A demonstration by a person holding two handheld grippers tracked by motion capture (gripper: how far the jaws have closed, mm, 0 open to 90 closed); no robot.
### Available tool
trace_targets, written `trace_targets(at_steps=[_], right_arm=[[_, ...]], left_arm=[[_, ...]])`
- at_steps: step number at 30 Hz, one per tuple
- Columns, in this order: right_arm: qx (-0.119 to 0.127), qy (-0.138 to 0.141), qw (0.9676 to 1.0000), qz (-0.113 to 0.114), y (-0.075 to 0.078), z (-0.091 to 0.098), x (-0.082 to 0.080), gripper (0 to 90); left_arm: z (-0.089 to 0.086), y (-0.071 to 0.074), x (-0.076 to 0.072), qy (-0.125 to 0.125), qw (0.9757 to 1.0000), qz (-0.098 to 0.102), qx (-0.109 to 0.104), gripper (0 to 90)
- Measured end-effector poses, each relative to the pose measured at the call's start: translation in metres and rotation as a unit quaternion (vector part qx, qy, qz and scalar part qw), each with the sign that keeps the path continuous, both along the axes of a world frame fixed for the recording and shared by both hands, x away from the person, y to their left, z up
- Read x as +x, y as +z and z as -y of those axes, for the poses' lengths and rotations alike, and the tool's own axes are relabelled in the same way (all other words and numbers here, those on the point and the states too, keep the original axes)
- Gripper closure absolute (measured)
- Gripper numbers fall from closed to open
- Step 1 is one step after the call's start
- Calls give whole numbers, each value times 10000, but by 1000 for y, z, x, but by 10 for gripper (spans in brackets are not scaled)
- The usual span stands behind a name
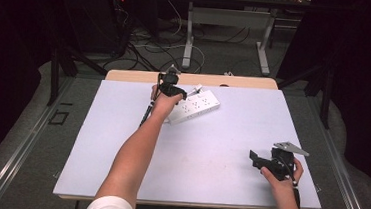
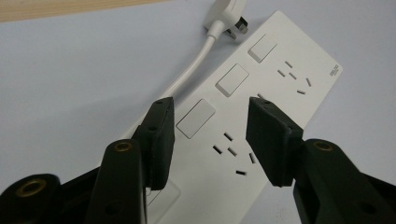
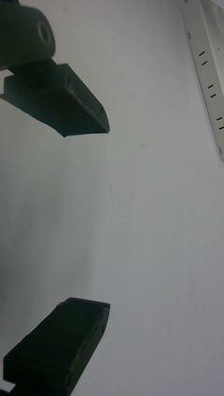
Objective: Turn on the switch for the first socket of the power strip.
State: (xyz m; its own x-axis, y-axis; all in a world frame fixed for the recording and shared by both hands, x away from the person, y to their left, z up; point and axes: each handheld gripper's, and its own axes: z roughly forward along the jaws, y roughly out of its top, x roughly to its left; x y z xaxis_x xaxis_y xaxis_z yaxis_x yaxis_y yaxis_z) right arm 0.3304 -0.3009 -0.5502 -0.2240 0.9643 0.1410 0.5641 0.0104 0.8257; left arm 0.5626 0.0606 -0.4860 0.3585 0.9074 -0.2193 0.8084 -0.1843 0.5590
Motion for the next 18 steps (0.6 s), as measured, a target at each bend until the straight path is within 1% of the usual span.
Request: trace_targets(at_steps=[2, 5, 7, 9, 12, 13, 14, 16, 18], right_arm=[[4, 0, 10000, 0, 0, 0, 0, 109], [4, -2, 10000, 4, 0, 0, 0, 109], [4, -2, 10000, 5, 0, 0, 0, 110], [2, -5, 10000, 5, 1, 0, 0, 111], [1, -2, 10000, 11, 1, 0, -1, 113], [-16, -22, 10000, 31, 1, 0, 0, 113], [-15, -9, 10000, -20, 2, 0, -1, 113], [-23, -10, 10000, -28, 2, 0, -1, 115], [-5, -4, 10000, 18, 1, 0, -1, 116]], left_arm=[[0, 3, -1, -14, 10000, 34, 8, 495], [0, 6, -3, -38, 9999, 151, 30, 453], [0, 9, -4, -39, 9998, 194, 44, 444], [-1, 11, -5, -37, 9996, 264, 84, 429], [-2, 14, -7, -17, 9994, 324, 154, 410], [-3, 15, -8, -7, 9993, 316, 189, 405], [-4, 17, -9, -5, 9993, 328, 205, 401], [-4, 20, -11, 20, 9987, 413, 294, 398], [-5, 24, -13, 24, 9986, 439, 286, 394]])
